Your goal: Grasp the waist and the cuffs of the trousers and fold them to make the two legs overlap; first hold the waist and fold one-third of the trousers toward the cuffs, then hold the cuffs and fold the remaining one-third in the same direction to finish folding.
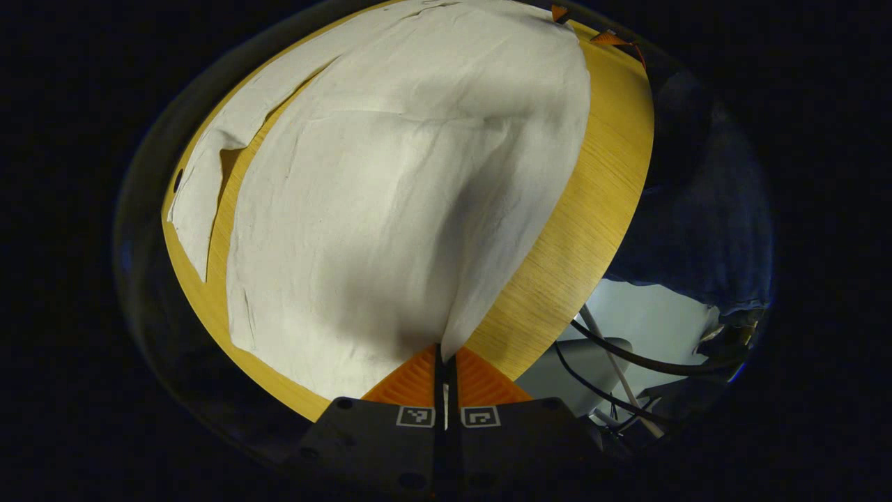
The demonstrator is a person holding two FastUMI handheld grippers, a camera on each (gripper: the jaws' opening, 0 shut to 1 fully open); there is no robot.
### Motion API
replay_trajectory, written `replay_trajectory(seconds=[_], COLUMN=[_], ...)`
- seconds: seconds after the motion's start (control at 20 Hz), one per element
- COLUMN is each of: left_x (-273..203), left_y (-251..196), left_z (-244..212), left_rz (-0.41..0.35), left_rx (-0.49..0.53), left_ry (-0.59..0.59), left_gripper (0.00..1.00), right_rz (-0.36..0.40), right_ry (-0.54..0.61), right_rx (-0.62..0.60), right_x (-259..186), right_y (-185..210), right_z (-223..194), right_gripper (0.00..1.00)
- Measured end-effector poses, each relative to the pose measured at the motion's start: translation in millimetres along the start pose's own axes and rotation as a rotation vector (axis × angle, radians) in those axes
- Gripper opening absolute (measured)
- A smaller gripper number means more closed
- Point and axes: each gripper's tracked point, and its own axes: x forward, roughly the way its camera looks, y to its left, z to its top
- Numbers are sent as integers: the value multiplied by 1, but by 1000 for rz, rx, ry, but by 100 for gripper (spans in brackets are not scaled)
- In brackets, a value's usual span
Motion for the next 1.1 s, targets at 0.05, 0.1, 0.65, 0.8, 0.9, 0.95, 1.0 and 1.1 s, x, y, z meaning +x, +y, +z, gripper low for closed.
replay_trajectory(seconds=[0.05,0.1,0.65,0.8,0.9,0.95,1.0,1.1], left_x=[0,0,1,1,0,-1,0,-1], left_y=[0,0,0,0,0,0,0,-1], left_z=[0,0,1,3,3,4,4,4], left_rz=[1,0,-39,-46,-44,-40,-34,-21], left_rx=[2,1,4,12,24,35,44,44], left_ry=[0,1,3,6,2,-5,-14,-34], left_gripper=[0,0,0,0,0,0,0,0], right_rz=[14,34,51,45,38,31,19,2], right_ry=[14,28,145,159,167,170,169,173], right_rx=[4,13,5,-29,-53,-62,-77,-83], right_x=[2,4,4,3,3,2,2,2], right_y=[0,1,2,4,5,6,6,4], right_z=[1,0,1,4,5,7,9,11], right_gripper=[93,96,76,51,39,39,27,14])
